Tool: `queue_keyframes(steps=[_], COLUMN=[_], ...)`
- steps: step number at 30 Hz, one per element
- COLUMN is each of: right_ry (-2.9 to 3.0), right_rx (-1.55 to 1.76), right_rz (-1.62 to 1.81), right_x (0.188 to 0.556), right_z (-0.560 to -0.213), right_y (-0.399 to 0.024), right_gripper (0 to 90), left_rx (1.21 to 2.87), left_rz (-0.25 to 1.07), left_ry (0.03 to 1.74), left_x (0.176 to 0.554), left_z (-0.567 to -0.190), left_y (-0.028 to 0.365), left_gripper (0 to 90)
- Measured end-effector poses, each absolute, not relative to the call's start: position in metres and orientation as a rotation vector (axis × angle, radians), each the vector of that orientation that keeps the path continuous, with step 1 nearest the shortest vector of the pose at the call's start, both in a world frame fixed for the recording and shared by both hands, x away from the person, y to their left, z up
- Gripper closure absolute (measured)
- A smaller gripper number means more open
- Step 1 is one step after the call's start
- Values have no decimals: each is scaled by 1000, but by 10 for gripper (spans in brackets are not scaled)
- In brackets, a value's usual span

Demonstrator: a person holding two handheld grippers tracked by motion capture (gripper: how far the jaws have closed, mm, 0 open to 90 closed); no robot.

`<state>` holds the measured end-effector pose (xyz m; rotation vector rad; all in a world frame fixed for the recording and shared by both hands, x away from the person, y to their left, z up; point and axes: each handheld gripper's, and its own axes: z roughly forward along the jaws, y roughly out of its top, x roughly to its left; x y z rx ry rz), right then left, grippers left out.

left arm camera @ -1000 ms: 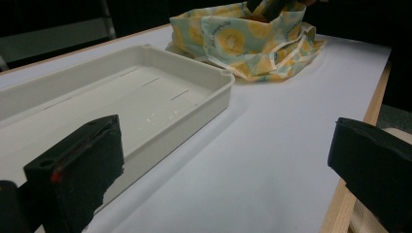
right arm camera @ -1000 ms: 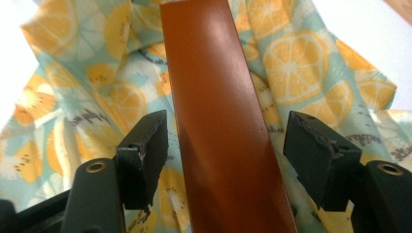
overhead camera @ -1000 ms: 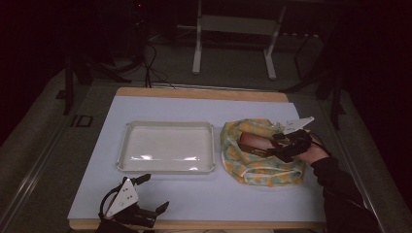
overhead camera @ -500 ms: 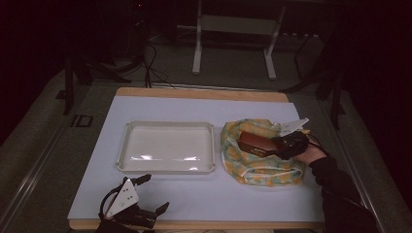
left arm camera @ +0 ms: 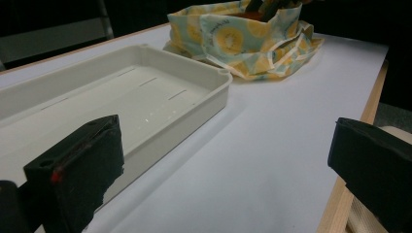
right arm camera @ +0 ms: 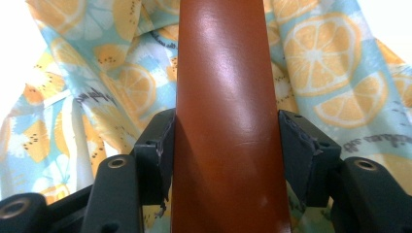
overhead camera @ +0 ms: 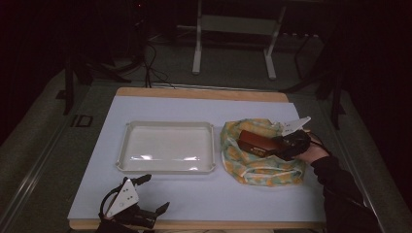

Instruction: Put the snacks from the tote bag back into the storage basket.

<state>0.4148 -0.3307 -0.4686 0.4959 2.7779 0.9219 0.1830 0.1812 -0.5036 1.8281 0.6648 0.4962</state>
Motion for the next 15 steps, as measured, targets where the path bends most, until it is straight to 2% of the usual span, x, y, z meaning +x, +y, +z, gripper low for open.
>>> queue_keyframes(steps=[15], right_ry=[2750], right_rx=[481], right_rz=[957], right_x=[412], right_z=[-441], right_y=[-334], right_gripper=[428], left_rx=[1827], left_rz=[496], left_ry=[663], left_x=[183], left_z=[-503], left_y=[181], left_gripper=[0])
